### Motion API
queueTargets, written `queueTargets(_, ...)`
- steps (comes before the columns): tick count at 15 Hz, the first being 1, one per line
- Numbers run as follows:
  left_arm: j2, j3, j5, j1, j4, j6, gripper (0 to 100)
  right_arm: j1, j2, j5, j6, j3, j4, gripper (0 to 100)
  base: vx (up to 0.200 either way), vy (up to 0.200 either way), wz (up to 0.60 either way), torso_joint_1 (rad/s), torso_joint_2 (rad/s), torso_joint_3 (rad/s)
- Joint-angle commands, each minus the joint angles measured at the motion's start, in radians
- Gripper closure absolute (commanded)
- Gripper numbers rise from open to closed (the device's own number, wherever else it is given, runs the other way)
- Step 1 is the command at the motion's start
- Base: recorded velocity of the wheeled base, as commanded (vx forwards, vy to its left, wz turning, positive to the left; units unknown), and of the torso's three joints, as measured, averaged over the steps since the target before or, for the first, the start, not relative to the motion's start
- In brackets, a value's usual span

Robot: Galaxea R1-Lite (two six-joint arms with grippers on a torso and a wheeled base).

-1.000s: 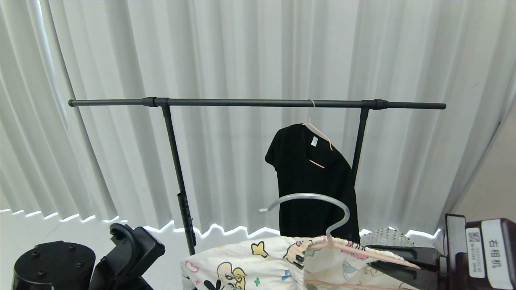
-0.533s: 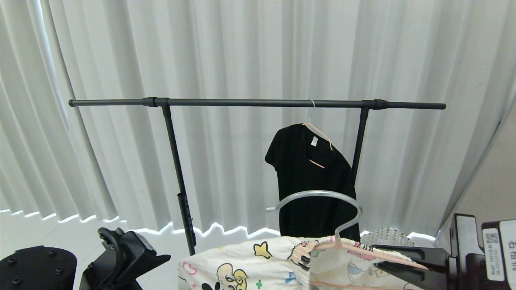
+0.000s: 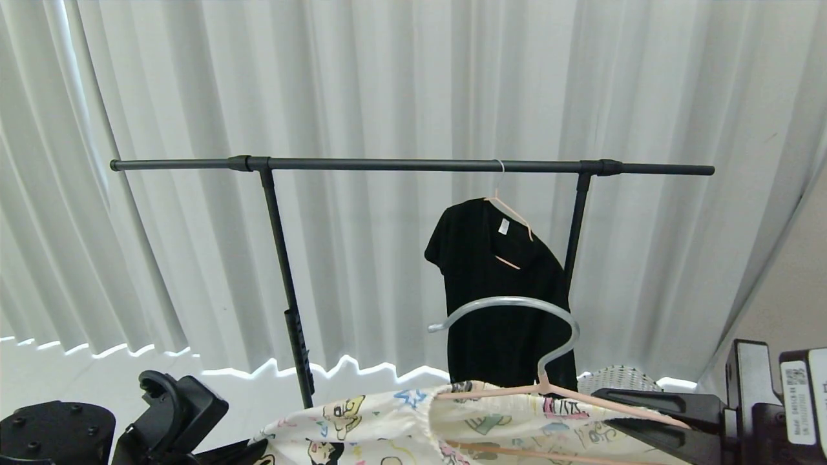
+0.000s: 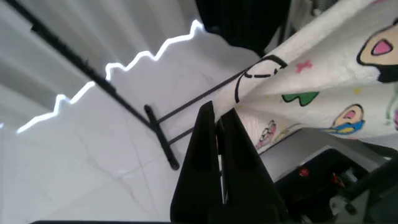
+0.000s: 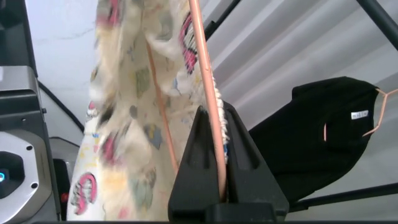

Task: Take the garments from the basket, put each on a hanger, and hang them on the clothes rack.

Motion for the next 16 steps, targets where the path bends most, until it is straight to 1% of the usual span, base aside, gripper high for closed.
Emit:
queueTargets(1, -0.001, 0.027, 0.0, 0.042, 0.0, 0.003, 100, -0.001, 0.001, 0.0, 0.001, -0.001, -0.001, 100, 0.0, 0.0, 0.0, 0.0, 0.0, 0.0)
queueTargets(5, -0.053, 0.032, 0.013, 0.017, 0.0, 0.012, 100, -0.001, 0.005, -0.002, 0.001, 0.0, -0.001, 100, 0.0, 0.0, 0.0, 0.0, 0.0, 0.0)
queueTargets(6, -0.056, 0.035, 0.033, 0.017, 0.0, 0.013, 0, -0.001, 0.005, -0.002, 0.001, 0.002, 0.001, 100, 0.0, 0.0, 0.0, 0.0, 0.0, 0.0)
queueTargets(11, -0.111, 0.018, 0.042, 0.017, 0.0, 0.007, 0, -0.038, 0.001, -0.039, 0.005, 0.003, 0.001, 100, 0.0, 0.0, 0.0, 0.0, 0.0, 0.0)
queueTargets(12, -0.15, 0.02, 0.042, 0.017, 0.0, 0.0, 0, -0.055, -0.007, -0.04, 0.005, 0.008, 0.004, 100, 0.0, 0.0, 0.0, 0.0, 0.0, 0.0)
queueTargets(14, -0.191, 0.018, 0.039, 0.017, 0.0, -0.033, 0, -0.074, -0.018, -0.04, 0.005, 0.028, 0.004, 100, 0.0, 0.0, 0.0, 0.0, 0.0, 0.0)
queueTargets(16, -0.219, -0.023, 0.042, 0.022, 0.0, -0.071, 0, -0.113, -0.038, -0.04, 0.007, 0.066, 0.004, 100, 0.0, 0.0, 0.0, 0.0, 0.0, 0.0)
